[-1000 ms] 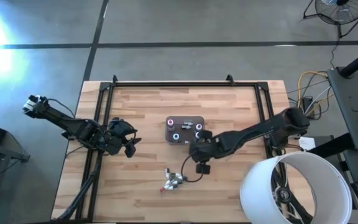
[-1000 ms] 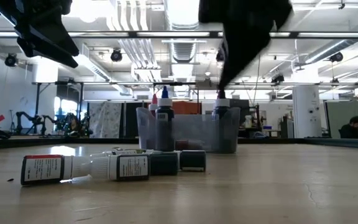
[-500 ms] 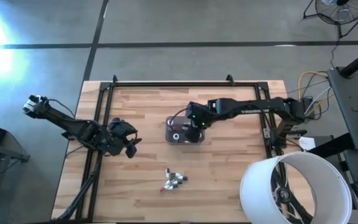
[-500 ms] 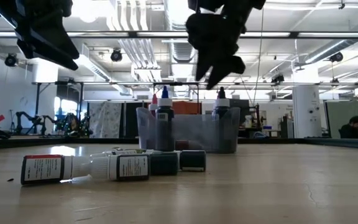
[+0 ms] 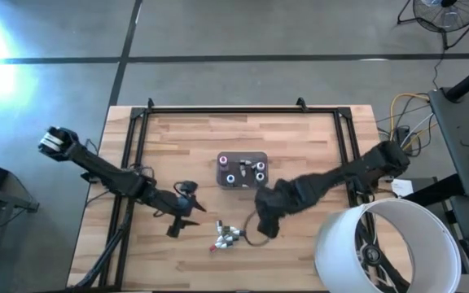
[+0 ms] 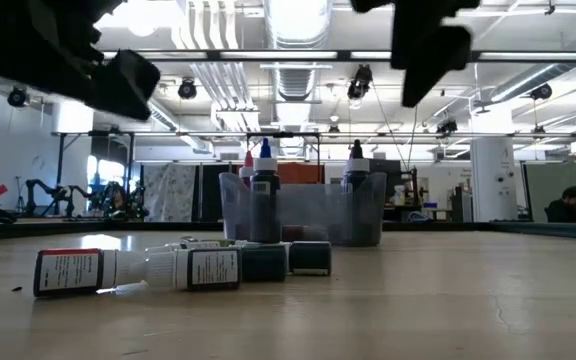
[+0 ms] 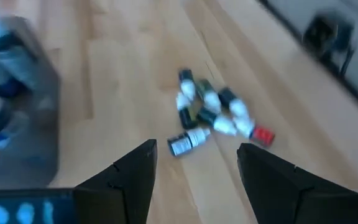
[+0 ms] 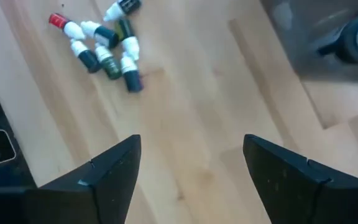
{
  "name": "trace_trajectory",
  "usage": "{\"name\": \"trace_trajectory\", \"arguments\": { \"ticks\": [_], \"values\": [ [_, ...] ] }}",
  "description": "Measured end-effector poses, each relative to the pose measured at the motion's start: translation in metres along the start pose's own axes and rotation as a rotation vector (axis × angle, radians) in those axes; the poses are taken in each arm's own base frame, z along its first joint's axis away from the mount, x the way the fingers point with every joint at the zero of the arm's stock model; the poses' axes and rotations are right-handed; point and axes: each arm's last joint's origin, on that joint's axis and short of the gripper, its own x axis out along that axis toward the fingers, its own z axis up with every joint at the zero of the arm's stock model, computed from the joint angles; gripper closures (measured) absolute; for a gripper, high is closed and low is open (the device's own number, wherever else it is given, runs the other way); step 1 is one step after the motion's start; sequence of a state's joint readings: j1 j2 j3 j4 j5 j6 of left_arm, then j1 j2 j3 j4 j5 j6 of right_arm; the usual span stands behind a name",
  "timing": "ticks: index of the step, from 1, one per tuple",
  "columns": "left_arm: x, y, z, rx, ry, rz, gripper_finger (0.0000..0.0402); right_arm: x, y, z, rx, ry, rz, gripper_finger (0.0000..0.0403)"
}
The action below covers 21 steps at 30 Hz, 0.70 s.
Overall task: Pick & Place food coloring
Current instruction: Put the top small black food coloring bottle in the black bin
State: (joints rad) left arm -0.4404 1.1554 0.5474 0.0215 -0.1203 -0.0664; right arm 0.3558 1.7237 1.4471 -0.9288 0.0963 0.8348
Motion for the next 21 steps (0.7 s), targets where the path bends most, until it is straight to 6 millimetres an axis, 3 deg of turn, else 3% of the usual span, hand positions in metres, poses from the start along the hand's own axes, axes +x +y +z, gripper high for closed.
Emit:
{"name": "trace_trajectory", "arguments": {
  "ticks": [4, 8, 14, 18, 21],
  "values": [
    [0.024, -0.006, -0.005, 0.223, 0.154, -0.075, 0.0202, -0.003, 0.016, -0.019, -0.013, -0.043, -0.033, 0.0137],
    [0.05, -0.007, 0.006, 0.444, 0.198, -0.111, 0.0202, -0.004, 0.022, -0.027, 0.01, -0.043, -0.026, 0.0146],
    [0.083, 0.001, 0.025, 0.53, 0.283, -0.109, 0.0202, -0.006, 0.027, -0.035, 0.007, -0.045, -0.021, 0.0151],
    [0.102, 0.0, 0.026, 0.681, 0.382, -0.163, 0.0202, -0.006, 0.03, -0.039, -0.011, -0.043, -0.018, 0.0152],
    [0.113, 0.002, 0.026, 0.694, 0.457, -0.187, 0.0202, -0.007, 0.032, -0.042, -0.027, -0.05, -0.021, 0.0152]
  ]
}}
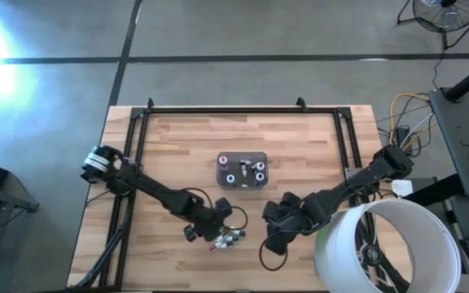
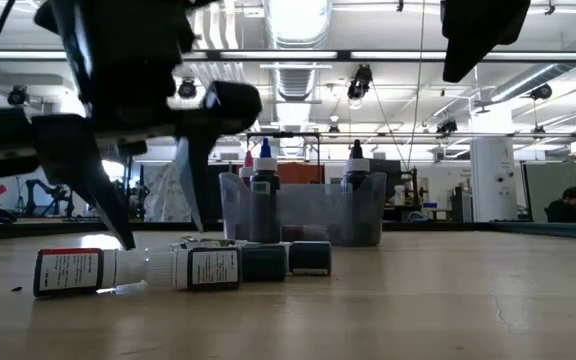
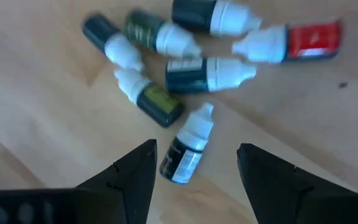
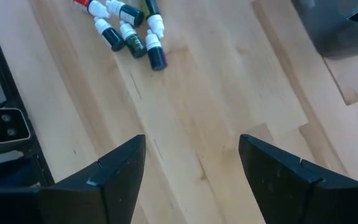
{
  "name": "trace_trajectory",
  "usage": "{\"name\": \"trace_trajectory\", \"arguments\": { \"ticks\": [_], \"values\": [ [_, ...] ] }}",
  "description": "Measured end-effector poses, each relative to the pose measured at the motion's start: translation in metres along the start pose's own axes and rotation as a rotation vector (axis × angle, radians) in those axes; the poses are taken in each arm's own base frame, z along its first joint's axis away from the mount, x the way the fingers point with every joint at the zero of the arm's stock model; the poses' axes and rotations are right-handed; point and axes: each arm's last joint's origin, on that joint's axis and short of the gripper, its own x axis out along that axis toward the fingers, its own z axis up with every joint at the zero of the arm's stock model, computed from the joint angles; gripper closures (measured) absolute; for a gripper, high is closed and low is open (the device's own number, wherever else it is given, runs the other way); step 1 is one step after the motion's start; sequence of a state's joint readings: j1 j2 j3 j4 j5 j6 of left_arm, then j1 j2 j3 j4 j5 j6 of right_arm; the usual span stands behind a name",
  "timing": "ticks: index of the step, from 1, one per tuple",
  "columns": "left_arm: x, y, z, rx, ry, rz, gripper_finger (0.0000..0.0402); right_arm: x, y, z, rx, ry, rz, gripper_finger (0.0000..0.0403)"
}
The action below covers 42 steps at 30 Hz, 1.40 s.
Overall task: Pick & Place food coloring
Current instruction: Put the top small black food coloring bottle in the black bin
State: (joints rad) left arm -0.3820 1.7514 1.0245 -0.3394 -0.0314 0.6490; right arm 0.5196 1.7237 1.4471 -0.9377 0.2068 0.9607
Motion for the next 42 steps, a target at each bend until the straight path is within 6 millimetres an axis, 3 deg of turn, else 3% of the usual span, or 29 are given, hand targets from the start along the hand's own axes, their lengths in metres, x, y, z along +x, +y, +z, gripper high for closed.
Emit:
{"name": "trace_trajectory", "arguments": {
  "ticks": [7, 19, 26, 29, 33, 38, 42],
  "values": [
    [0.012, 0.015, 0.008, 0.015, 0.021, -0.011, 0.0212, 0.0, 0.001, -0.003, -0.033, 0.001, -0.006, 0.0155],
    [0.015, 0.021, 0.001, -0.093, 0.044, -0.109, 0.0335, -0.002, -0.004, -0.011, -0.075, 0.013, -0.099, 0.0179],
    [0.012, 0.025, -0.003, -0.26, 0.053, -0.114, 0.0343, -0.004, -0.004, -0.013, -0.067, -0.021, -0.129, 0.0184],
    [0.0, 0.033, -0.009, -0.402, 0.075, -0.082, 0.0343, -0.012, -0.003, -0.019, -0.019, -0.085, -0.149, 0.0184],
    [-0.039, 0.046, -0.011, -0.574, 0.029, 0.031, 0.0343, -0.025, -0.006, -0.028, 0.084, -0.14, -0.197, 0.0184],
    [-0.103, 0.072, -0.013, -0.693, -0.163, 0.345, 0.0343, -0.033, -0.01, -0.036, 0.163, -0.191, -0.245, 0.0184],
    [-0.127, 0.108, -0.036, -0.782, -0.251, 0.576, 0.0343, -0.033, -0.01, -0.035, 0.165, -0.218, -0.25, 0.0184]
  ]
}}
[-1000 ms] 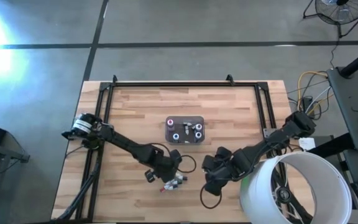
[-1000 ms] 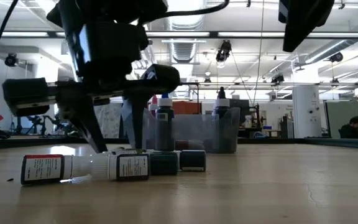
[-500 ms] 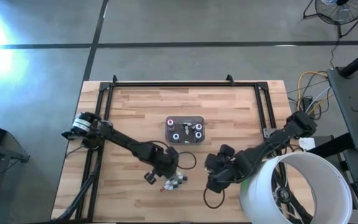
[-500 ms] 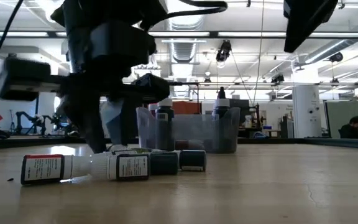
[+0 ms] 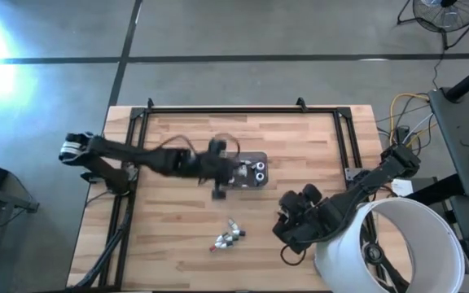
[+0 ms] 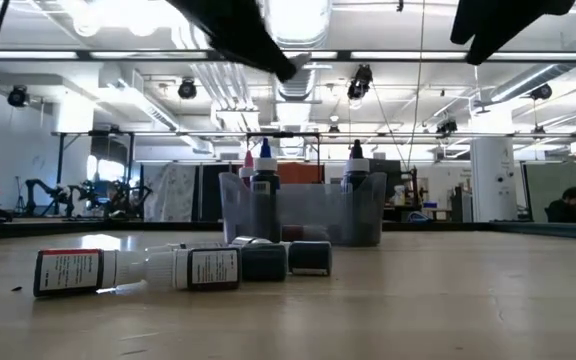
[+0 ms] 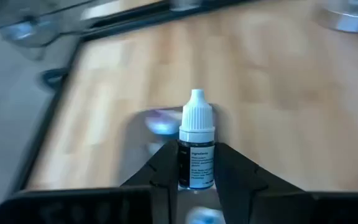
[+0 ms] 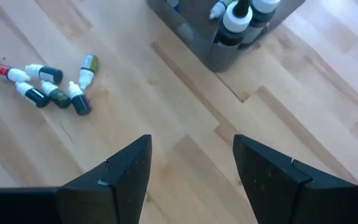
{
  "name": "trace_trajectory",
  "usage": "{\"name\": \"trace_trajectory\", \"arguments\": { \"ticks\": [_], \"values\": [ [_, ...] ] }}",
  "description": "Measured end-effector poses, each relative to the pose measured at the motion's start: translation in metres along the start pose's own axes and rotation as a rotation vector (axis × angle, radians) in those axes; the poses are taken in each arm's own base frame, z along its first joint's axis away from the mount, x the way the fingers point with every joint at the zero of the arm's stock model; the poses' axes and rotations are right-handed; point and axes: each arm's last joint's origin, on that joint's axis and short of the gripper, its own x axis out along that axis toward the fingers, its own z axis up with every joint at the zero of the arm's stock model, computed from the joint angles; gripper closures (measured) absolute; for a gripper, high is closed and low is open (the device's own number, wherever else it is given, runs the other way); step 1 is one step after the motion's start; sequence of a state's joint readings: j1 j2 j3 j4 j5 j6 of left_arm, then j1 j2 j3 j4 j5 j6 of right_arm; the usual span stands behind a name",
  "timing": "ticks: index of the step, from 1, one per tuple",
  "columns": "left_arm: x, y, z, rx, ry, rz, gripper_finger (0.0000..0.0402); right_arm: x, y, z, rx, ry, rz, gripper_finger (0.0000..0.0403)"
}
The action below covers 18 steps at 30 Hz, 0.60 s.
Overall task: Pick & Place food coloring
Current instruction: Put the top small black food coloring bottle in the black bin, then put the small violet food coloring bottle in the black bin
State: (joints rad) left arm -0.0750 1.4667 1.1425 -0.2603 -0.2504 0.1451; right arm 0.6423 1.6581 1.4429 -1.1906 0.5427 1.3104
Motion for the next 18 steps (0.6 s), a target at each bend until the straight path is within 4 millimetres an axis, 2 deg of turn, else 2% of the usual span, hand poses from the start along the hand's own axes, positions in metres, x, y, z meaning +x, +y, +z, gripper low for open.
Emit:
{"name": "trace_trajectory", "arguments": {
  "ticks": [3, 6, 13, 15, 18],
  "values": [
    [0.019, 0.034, -0.011, -0.069, 0.046, 0.094, 0.0343, 0.001, -0.001, 0.002, 0.006, -0.008, -0.005, 0.0184],
    [0.036, 0.053, -0.022, -0.118, 0.144, 0.123, 0.0334, 0.002, -0.001, 0.003, 0.016, -0.008, -0.007, 0.0184],
    [0.035, 0.051, -0.008, -0.084, 0.214, 0.079, 0.0261, 0.002, 0.001, 0.004, 0.041, -0.007, 0.008, 0.0183],
    [0.027, 0.048, 0.0, -0.074, 0.211, 0.071, 0.0242, 0.002, 0.001, 0.004, 0.037, -0.007, 0.008, 0.0183],
    [0.003, 0.04, 0.007, -0.072, 0.268, 0.032, 0.0225, 0.002, 0.002, 0.004, -0.013, -0.009, 0.023, 0.0183]
  ]
}}
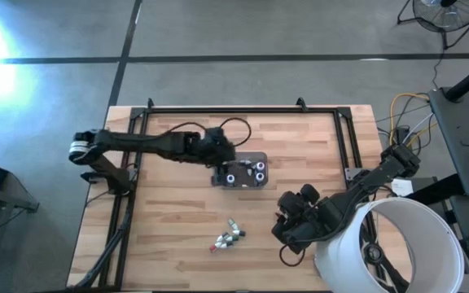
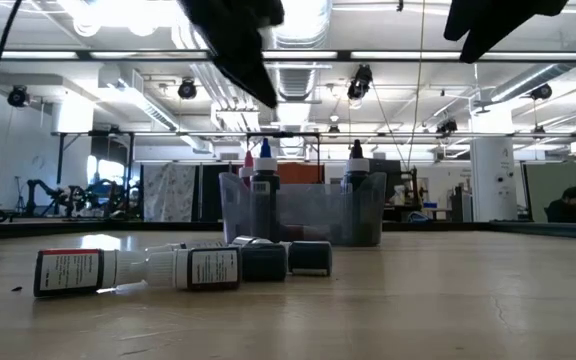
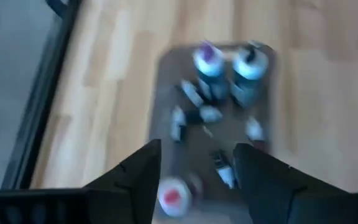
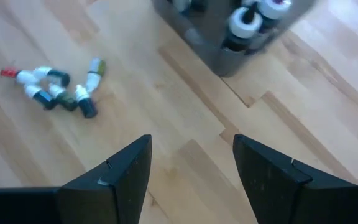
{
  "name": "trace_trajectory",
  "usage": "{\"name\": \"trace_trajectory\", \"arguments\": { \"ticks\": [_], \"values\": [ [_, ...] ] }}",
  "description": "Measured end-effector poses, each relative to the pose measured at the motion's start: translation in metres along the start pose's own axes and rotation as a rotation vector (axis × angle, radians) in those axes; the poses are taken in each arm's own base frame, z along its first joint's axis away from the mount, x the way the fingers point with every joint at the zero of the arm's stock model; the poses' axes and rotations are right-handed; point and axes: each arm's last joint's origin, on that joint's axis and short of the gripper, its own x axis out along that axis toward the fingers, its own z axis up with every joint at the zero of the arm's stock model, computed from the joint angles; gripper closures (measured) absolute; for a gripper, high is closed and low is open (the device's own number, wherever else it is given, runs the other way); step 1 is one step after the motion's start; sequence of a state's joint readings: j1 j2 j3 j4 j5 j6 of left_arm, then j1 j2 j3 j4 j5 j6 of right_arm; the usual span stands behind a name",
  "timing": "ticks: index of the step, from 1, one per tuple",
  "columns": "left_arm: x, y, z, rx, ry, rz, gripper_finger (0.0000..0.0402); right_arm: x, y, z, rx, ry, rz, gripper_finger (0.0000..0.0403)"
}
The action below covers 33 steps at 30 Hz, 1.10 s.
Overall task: Pick & Place food coloring
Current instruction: Put the small violet food coloring bottle in the black bin
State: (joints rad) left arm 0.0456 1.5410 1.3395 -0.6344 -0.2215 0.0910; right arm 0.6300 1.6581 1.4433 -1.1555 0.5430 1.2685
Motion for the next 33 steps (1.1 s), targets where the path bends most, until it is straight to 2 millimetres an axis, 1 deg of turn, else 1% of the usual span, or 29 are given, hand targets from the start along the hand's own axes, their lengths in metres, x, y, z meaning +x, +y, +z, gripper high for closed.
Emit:
{"name": "trace_trajectory", "arguments": {
  "ticks": [3, 6, 9, 12, 17, 20, 23, 26, 29, 33],
  "values": [
    [-0.029, -0.014, -0.009, 0.05, 0.055, -0.114, 0.022, 0.005, 0.006, 0.005, -0.124, 0.01, 0.064, 0.0183],
    [-0.051, -0.036, -0.024, 0.088, 0.052, -0.236, 0.022, 0.02, 0.013, 0.011, -0.282, 0.046, 0.123, 0.0183],
    [-0.06, -0.058, -0.046, 0.089, 0.082, -0.284, 0.022, 0.04, 0.02, 0.019, -0.395, 0.066, 0.172, 0.0183],
    [-0.065, -0.078, -0.071, 0.073, 0.12, -0.278, 0.022, 0.058, 0.025, 0.028, -0.446, 0.075, 0.216, 0.0183],
    [-0.057, -0.106, -0.109, -0.046, 0.173, -0.284, 0.0221, 0.087, 0.033, 0.038, -0.48, 0.147, 0.342, 0.0183],
    [-0.05, -0.123, -0.125, -0.12, 0.156, -0.319, 0.0221, 0.104, 0.039, 0.04, -0.468, 0.194, 0.417, 0.0183],
    [-0.042, -0.137, -0.139, -0.161, 0.131, -0.363, 0.0221, 0.119, 0.046, 0.037, -0.471, 0.2, 0.441, 0.0183],
    [-0.035, -0.143, -0.153, -0.19, 0.127, -0.377, 0.0221, 0.136, 0.054, 0.032, -0.496, 0.188, 0.448, 0.0183],
    [-0.03, -0.143, -0.163, -0.219, 0.154, -0.367, 0.0221, 0.154, 0.059, 0.024, -0.498, 0.203, 0.438, 0.0183],
    [-0.027, -0.142, -0.17, -0.225, 0.173, -0.356, 0.0221, 0.168, 0.062, 0.016, -0.473, 0.209, 0.388, 0.0183]
  ]
}}
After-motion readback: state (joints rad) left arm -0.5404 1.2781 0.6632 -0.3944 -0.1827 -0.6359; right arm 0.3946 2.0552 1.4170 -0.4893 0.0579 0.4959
